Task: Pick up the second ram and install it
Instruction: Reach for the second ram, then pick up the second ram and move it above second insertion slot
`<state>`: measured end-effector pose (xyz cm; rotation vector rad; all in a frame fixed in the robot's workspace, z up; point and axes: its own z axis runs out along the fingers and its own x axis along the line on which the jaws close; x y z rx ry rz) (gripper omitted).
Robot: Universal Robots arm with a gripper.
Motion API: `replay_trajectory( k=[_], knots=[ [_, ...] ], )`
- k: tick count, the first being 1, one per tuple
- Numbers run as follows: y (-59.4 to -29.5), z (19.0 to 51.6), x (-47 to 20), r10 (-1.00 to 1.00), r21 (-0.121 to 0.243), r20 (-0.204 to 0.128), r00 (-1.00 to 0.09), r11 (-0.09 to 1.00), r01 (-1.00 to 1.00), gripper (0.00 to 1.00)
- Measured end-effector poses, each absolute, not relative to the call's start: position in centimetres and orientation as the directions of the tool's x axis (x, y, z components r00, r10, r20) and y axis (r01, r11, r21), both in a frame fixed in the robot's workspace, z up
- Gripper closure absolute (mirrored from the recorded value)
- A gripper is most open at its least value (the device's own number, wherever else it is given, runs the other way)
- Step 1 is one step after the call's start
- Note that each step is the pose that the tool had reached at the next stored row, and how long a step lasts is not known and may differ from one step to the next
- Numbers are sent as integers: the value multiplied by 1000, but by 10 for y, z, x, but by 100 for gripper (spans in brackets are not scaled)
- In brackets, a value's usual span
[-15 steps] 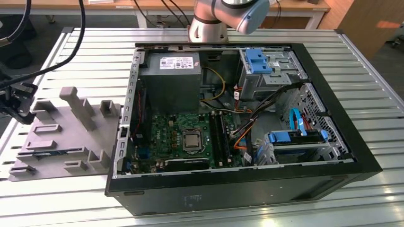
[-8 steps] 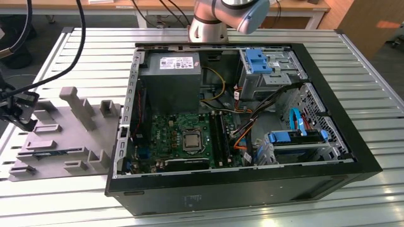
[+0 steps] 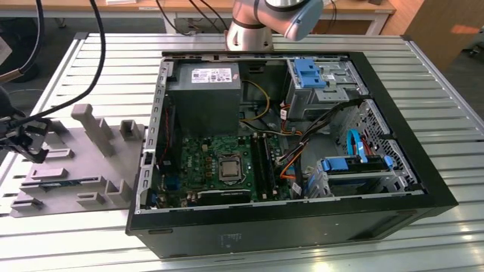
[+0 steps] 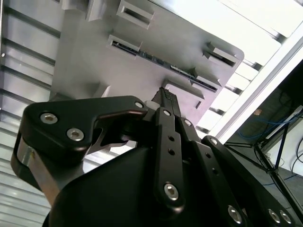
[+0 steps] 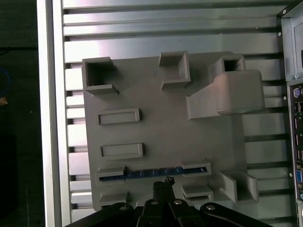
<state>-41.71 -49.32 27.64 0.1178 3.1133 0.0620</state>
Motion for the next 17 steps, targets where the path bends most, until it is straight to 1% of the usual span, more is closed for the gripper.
replay_trajectory(
  k=[17],
  knots=[
    [-493, 275, -418, 69, 41, -24, -997, 997, 68, 89]
  ],
)
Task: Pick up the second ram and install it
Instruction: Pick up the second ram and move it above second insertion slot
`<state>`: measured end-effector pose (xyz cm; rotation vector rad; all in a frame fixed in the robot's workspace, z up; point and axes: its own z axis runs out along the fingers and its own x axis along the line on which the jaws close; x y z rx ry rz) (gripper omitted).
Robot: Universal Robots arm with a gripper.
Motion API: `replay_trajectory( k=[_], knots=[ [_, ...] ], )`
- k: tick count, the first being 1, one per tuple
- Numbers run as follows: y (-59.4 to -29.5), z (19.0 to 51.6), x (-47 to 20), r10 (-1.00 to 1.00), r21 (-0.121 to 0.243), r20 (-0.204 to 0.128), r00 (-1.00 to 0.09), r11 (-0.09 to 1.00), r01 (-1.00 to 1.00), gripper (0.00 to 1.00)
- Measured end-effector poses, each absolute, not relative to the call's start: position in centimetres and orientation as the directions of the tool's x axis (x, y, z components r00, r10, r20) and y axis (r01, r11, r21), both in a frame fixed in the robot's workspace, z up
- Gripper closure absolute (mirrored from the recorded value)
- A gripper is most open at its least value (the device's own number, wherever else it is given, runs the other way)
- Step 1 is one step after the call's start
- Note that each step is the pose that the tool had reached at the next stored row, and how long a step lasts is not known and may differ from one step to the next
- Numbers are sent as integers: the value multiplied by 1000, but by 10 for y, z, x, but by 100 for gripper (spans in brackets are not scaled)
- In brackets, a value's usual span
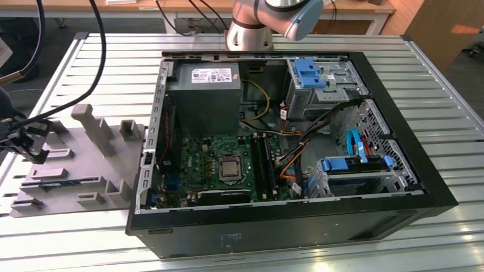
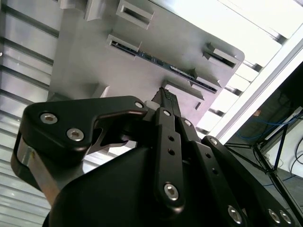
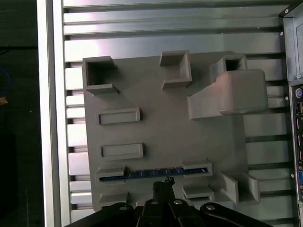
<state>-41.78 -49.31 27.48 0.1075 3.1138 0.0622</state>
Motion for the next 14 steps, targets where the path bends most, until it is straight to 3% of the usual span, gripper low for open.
replay_trajectory(
  k=[14],
  knots=[
    [-493, 274, -418, -147, 41, -24, -989, 988, -148, 89]
  ],
)
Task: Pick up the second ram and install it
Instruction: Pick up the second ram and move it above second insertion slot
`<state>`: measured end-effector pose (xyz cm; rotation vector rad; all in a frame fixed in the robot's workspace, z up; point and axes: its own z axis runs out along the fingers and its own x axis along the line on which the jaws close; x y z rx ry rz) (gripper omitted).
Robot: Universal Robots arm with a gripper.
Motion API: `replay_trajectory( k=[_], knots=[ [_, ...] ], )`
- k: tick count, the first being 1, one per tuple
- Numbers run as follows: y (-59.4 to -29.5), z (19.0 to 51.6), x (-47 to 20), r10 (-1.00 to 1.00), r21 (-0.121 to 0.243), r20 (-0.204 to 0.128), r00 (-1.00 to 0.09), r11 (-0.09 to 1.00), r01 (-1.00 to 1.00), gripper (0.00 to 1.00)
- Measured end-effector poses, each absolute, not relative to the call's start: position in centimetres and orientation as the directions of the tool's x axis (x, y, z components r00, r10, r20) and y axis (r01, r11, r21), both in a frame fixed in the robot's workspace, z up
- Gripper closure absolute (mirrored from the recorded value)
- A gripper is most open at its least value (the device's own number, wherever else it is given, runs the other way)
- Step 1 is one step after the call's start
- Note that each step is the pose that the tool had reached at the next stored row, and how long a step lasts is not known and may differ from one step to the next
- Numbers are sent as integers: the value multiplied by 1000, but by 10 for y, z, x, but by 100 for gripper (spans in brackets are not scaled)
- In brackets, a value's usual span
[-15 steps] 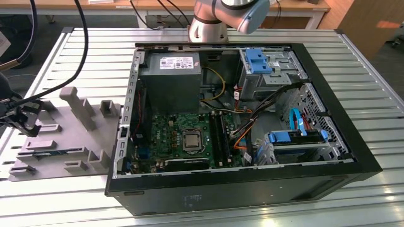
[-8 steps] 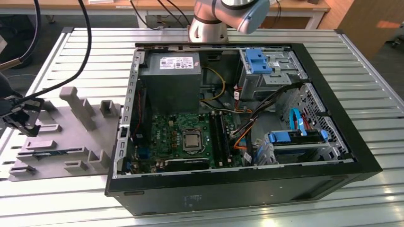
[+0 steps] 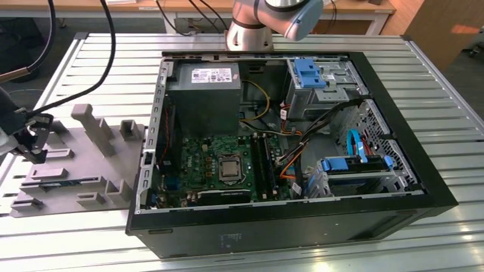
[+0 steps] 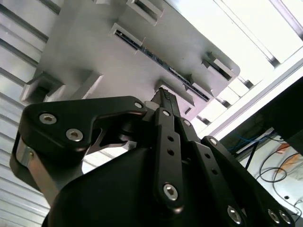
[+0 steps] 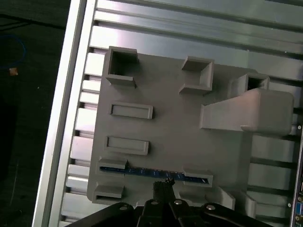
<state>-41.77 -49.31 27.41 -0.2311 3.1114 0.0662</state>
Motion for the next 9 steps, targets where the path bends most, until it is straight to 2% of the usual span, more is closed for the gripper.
replay_trajectory(
  k=[9],
  knots=[
    [-493, 273, -418, -306, 41, -24, -952, 951, -307, 89]
  ],
)
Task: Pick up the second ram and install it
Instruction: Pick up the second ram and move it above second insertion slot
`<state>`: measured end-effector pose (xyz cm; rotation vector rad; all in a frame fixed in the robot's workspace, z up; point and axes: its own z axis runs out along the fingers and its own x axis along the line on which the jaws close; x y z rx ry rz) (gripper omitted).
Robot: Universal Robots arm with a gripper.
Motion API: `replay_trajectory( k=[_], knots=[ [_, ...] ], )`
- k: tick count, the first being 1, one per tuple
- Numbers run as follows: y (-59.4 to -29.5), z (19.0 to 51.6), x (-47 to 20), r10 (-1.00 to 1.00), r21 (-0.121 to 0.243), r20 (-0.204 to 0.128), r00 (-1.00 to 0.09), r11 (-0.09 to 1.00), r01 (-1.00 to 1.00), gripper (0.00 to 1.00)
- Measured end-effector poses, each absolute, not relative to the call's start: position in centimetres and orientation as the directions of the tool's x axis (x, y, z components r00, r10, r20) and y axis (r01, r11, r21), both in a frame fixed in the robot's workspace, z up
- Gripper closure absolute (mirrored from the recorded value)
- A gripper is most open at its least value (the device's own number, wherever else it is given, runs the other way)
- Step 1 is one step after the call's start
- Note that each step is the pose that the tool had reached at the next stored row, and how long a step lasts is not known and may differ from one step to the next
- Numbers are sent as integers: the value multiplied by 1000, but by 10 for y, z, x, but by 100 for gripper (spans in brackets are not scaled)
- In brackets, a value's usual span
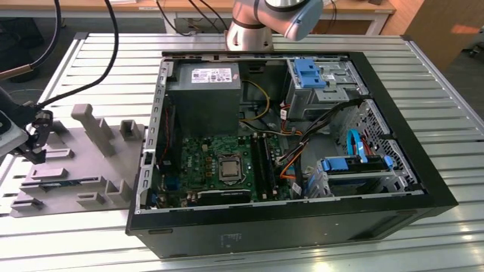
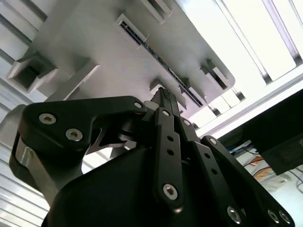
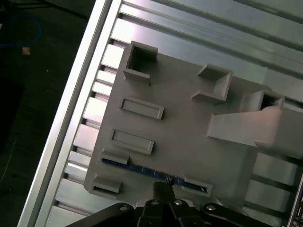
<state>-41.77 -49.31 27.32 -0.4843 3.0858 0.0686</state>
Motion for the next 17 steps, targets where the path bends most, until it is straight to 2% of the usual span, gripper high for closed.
replay_trajectory(
  k=[17],
  knots=[
    [-493, 271, -418, -582, 41, -24, -813, 812, -582, 89]
  ],
)
